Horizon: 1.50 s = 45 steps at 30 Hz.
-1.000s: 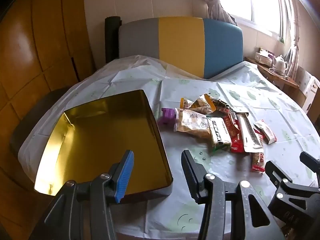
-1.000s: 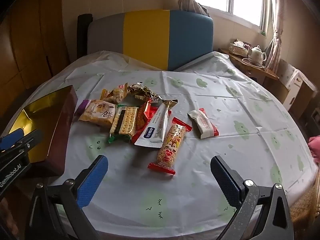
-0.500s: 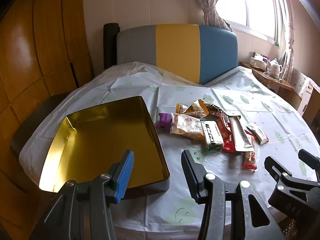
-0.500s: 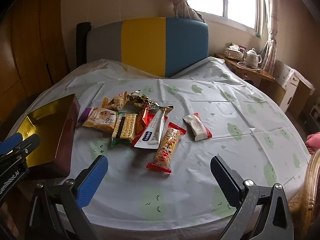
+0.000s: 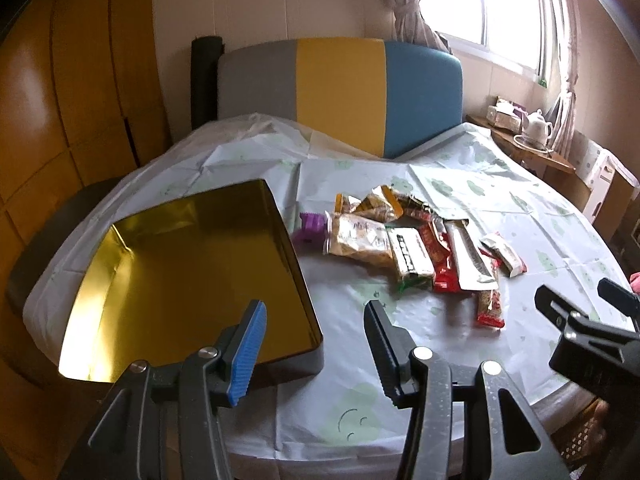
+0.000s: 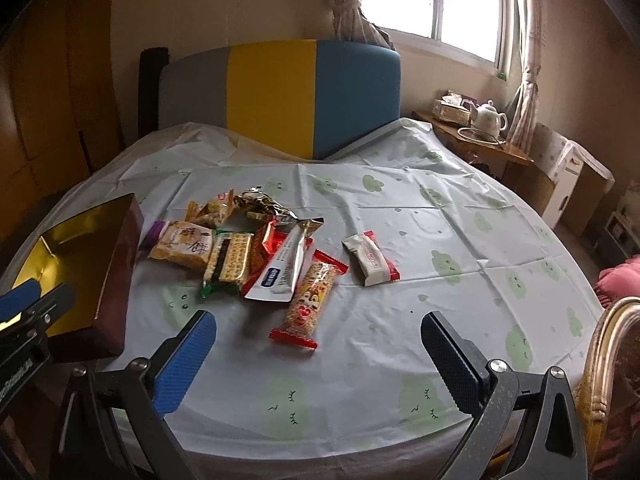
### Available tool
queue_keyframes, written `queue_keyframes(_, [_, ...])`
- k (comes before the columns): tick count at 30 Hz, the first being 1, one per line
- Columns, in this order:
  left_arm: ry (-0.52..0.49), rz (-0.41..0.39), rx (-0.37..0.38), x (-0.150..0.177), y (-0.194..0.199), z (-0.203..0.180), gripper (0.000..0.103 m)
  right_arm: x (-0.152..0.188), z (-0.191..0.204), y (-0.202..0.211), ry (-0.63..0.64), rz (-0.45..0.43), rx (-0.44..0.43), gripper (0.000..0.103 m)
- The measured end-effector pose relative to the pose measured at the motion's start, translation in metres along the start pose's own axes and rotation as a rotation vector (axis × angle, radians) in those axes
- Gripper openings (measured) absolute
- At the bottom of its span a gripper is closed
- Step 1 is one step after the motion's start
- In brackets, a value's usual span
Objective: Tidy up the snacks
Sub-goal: 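Move the left tool toward the snack pile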
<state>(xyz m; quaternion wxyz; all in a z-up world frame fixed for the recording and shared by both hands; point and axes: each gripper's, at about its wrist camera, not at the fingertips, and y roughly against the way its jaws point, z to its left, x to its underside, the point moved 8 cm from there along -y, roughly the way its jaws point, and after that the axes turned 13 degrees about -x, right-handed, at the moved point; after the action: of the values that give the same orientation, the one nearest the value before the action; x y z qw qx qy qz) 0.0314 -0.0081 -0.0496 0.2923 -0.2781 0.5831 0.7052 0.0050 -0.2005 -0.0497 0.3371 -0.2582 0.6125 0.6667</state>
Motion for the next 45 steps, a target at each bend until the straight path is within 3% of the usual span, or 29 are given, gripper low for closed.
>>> queue_keyframes(30, [-0.134, 0.081, 0.059, 0.002, -0.036, -0.05, 0.052, -0.043, -0.044, -0.058, 0.021, 0.093, -0.055, 0.103])
queue_keyframes(35, [-0.154, 0.103, 0.093, 0.002, -0.042, -0.063, 0.052, -0.063, -0.057, -0.071, 0.017, 0.139, -0.108, 0.103])
queue_keyframes(43, [-0.15, 0.196, 0.233, 0.002, -0.047, -0.09, 0.058, -0.074, -0.094, -0.116, 0.001, 0.244, -0.134, 0.103])
queue_keyframes(45, [-0.166, 0.223, 0.216, 0.004, -0.053, -0.096, 0.058, -0.068, -0.101, -0.125, -0.024, 0.256, -0.151, 0.103])
